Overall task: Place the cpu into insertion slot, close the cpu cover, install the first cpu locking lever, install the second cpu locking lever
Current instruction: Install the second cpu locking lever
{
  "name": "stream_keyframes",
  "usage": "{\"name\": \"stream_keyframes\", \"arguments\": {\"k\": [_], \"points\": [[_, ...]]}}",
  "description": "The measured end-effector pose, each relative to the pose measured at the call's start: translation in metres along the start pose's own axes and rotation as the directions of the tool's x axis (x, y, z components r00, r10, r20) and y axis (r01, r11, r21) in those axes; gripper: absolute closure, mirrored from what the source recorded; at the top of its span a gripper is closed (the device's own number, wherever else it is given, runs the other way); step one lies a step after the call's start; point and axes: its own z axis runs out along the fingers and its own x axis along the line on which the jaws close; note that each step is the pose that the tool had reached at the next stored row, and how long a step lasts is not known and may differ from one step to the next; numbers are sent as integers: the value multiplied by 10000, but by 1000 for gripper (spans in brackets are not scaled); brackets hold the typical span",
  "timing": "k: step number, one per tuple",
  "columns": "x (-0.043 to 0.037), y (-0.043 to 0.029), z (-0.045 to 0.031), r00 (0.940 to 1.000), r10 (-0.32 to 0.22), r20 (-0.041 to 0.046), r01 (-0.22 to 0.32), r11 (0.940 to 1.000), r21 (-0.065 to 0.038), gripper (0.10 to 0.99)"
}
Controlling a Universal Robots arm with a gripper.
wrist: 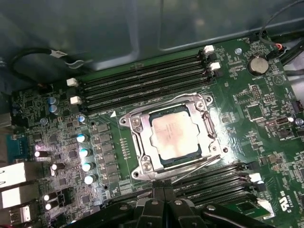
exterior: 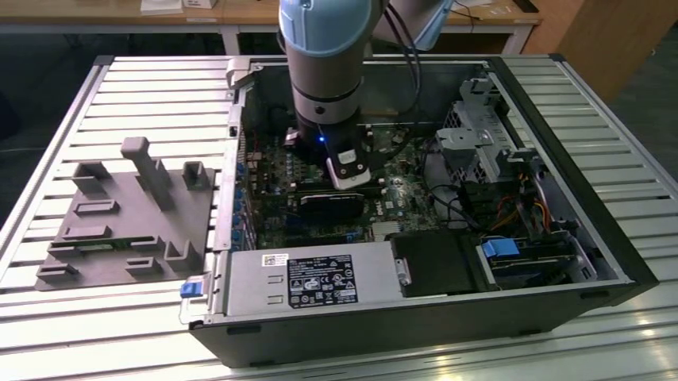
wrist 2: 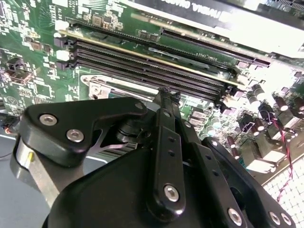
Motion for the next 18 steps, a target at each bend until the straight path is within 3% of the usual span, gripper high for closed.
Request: {"name": "stream_keyframes", "arguments": {"k": [6, 8, 18], "points": [[57, -38, 26, 10000, -20, -62, 17, 9991, -434, 984], [76, -56, 42, 10000, -37, -72, 33, 9987, -506, 984], [76, -131, 50, 9999, -152, -43, 149, 9984, -539, 984]]}}
